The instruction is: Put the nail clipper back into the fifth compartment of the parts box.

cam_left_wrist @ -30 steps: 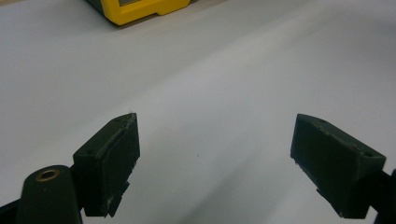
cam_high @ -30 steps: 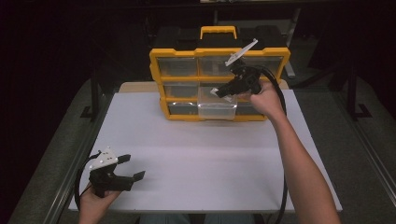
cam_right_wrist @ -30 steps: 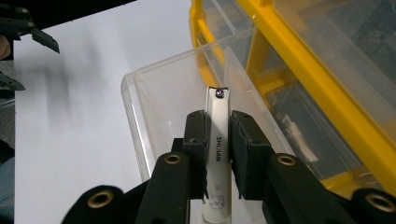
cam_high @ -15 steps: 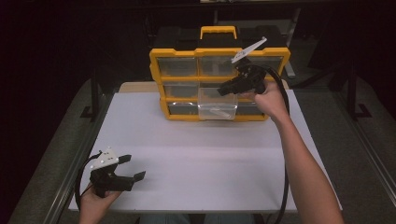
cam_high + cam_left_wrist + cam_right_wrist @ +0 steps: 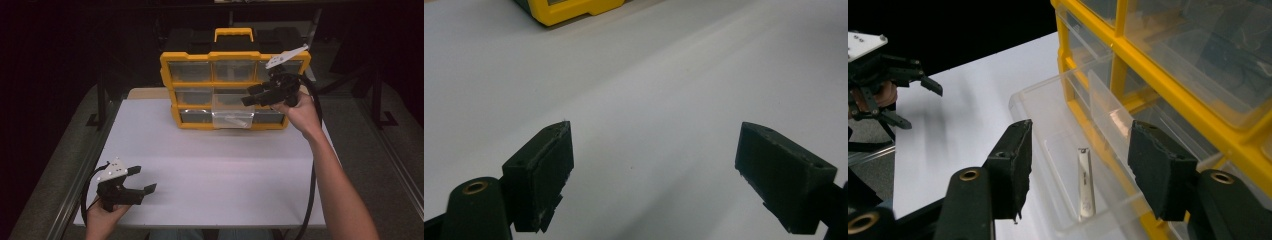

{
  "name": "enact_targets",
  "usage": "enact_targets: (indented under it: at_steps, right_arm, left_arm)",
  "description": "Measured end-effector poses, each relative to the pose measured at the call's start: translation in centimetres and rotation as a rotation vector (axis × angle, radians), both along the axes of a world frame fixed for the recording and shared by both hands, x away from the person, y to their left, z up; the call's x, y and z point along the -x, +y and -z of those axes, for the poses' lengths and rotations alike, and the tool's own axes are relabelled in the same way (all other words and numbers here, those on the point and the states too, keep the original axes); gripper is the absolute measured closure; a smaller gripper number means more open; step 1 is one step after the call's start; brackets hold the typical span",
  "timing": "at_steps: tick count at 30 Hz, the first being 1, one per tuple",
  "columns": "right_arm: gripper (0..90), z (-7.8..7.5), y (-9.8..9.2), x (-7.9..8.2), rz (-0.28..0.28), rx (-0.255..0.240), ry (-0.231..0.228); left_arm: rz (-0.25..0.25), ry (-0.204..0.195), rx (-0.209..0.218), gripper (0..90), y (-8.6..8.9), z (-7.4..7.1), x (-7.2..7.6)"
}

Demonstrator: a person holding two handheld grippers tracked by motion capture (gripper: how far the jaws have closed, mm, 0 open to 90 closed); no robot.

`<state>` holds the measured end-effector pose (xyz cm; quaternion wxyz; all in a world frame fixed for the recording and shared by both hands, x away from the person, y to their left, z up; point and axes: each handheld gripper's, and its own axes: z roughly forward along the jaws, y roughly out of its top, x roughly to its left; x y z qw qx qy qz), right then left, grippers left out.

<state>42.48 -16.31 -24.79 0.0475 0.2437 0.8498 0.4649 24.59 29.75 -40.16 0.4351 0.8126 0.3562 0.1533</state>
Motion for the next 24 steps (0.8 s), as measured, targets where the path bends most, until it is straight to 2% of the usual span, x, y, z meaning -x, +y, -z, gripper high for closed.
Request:
enact_targets:
  at_steps: [4,13,18,24]
  right_arm:
    - [36.9,0.2,-0.8,0.8,-0.003,-0.014,-0.023]
    - [28.3,0.7,-2.4,2.1,0.026,-0.045,-0.034]
    - [28.0,1.7,-3.1,3.1,0.046,-0.037,-0.050]
    - [24.9,3.1,-4.0,3.9,0.080,-0.033,-0.049]
  left_arm:
    - [0.000,0.004,-0.001,15.7,0.0,0.0,0.0]
    - [0.000,0.003,-0.001,15.7,0.1,0.0,-0.1]
    - [0.004,0.004,-0.003,15.7,0.0,0.0,-0.2]
    - [0.002,0.007,0.003,15.7,-0.2,0.1,-0.2]
